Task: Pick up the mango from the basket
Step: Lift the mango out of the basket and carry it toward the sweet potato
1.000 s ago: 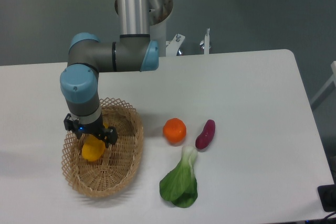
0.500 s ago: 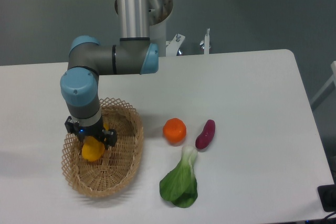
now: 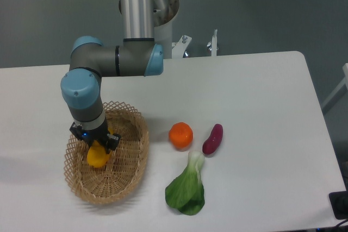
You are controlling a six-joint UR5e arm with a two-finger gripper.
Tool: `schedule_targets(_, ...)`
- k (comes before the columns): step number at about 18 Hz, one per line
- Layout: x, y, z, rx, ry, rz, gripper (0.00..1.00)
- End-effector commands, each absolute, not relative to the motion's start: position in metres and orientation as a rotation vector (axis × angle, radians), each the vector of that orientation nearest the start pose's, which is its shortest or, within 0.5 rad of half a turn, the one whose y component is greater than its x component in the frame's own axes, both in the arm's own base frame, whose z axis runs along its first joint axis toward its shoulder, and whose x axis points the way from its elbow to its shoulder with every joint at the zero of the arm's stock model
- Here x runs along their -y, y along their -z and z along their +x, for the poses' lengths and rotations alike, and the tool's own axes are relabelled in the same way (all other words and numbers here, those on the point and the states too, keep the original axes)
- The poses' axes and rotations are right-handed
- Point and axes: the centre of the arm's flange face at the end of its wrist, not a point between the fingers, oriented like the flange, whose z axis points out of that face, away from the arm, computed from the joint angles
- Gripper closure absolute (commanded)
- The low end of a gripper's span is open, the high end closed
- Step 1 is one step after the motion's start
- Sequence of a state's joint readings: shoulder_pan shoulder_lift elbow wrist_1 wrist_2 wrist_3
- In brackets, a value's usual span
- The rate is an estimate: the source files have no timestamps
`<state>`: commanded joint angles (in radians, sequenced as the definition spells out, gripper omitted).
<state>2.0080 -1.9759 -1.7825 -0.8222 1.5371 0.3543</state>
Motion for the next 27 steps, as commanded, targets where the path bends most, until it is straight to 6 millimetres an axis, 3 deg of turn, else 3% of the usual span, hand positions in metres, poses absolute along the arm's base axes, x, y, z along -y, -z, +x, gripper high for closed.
schedule_targets(2, -0.599, -0.267, -0.141, 0.141, -0.055, -2.962, 0.51)
schedule_targets(5, -0.577, -0.322, -0.194, 0.22, -0.118, -2.882, 0.51)
schedule_targets(9, -0.564, -0.354, -0.238, 0.157, -0.189, -2.84, 0.51)
schedule_targets(13, -0.532, -0.369, -0.289, 0.05, -0.225, -2.88, 0.51)
schedule_targets(17, -0.497, -0.397, -0.332, -0.036, -0.203, -2.937, 0.51)
schedule_targets(22, -0.459, -0.404, -0.387, -0.084, -0.188, -2.908, 0.51)
schedule_targets(27, -0.435, -0.413, -0.4, -0.136, -0.18, -2.917, 0.51)
